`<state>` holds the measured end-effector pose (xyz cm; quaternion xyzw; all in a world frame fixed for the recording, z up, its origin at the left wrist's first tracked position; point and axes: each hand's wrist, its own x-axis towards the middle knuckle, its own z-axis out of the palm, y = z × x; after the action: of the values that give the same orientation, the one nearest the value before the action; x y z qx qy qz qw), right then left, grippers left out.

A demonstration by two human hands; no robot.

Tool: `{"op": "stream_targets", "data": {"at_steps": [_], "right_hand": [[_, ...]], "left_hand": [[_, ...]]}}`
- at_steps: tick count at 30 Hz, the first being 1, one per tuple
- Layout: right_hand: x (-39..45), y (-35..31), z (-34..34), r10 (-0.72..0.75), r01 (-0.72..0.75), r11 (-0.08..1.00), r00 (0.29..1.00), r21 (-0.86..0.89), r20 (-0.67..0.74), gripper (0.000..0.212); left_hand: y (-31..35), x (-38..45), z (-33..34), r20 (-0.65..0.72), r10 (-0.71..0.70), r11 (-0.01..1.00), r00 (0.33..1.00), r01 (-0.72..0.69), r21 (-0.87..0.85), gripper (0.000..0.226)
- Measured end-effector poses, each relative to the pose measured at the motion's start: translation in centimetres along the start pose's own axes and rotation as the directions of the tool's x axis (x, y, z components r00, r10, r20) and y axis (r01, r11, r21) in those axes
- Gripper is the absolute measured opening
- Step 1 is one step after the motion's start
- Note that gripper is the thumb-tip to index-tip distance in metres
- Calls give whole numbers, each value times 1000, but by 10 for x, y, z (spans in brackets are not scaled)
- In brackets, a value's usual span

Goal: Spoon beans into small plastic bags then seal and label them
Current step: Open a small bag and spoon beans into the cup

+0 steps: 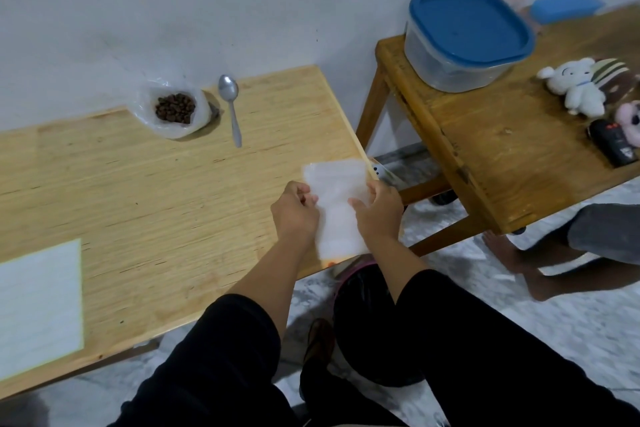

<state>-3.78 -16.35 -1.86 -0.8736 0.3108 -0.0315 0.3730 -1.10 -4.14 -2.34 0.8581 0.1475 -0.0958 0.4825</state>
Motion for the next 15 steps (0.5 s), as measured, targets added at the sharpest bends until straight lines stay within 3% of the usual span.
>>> {"op": "stream_targets", "data": {"at_steps": [15], "right_hand": [[15, -10, -11, 54, -53, 991, 999, 119, -4, 26]], "left_hand": [[-3, 1, -8, -30, -12, 998, 999, 10, -65, 11]]}}
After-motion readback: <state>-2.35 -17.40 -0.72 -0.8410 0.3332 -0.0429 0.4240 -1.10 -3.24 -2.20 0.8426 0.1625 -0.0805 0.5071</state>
